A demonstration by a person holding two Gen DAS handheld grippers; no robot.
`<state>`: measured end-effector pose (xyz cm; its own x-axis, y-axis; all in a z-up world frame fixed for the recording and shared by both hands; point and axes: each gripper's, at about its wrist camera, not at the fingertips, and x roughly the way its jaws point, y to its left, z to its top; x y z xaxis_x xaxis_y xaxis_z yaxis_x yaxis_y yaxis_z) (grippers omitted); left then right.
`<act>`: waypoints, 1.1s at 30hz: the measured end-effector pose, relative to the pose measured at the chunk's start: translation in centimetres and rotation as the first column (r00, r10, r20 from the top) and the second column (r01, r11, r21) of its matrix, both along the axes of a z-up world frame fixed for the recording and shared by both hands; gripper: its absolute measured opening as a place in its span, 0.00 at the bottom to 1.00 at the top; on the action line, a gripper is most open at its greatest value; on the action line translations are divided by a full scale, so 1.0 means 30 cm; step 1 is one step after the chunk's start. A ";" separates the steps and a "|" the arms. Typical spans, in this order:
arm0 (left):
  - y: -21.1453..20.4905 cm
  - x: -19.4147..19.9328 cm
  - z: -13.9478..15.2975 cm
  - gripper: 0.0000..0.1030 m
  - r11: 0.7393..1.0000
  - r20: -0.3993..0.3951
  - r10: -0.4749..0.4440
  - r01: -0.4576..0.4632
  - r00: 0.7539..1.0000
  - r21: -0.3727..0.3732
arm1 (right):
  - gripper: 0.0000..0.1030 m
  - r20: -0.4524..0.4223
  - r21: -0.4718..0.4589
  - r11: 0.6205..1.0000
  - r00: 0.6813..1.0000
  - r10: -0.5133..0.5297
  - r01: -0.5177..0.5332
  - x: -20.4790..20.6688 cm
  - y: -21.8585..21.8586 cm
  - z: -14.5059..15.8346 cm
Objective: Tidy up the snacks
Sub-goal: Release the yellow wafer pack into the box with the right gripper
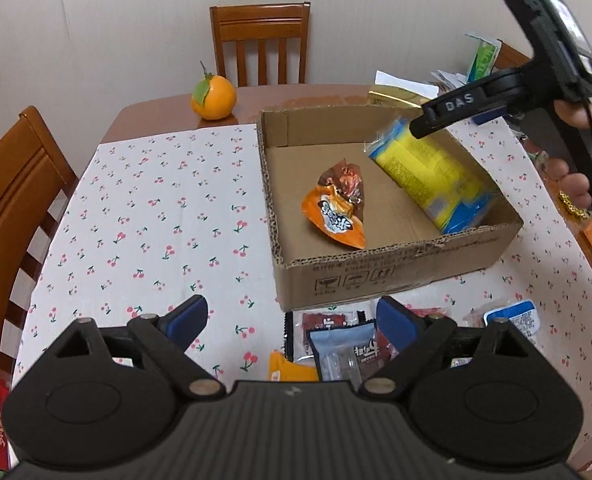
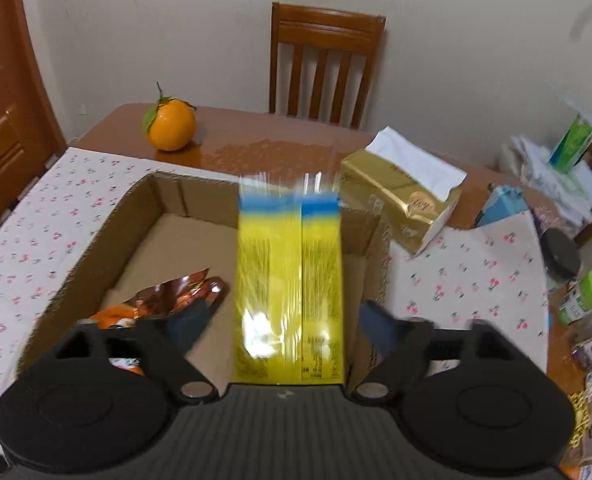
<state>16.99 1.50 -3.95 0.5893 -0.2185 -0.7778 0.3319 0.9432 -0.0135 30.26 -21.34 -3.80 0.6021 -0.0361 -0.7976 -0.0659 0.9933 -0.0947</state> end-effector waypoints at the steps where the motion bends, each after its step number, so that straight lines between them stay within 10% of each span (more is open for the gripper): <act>1: 0.000 -0.001 0.000 0.89 1.000 0.002 0.004 -0.004 1.000 0.003 | 0.99 0.010 -0.010 1.000 1.000 0.006 -0.006 -0.010 0.004 0.003; 15: -0.023 -0.054 -0.042 0.89 0.998 0.043 -0.034 0.032 0.998 0.048 | 1.00 0.069 -0.082 0.995 0.997 -0.046 0.052 -0.271 0.018 0.024; 33: -0.063 -0.135 -0.147 0.89 0.988 -0.006 -0.135 0.135 0.991 0.075 | 1.00 -0.077 0.001 0.979 0.976 -0.203 0.203 -0.673 0.046 -0.179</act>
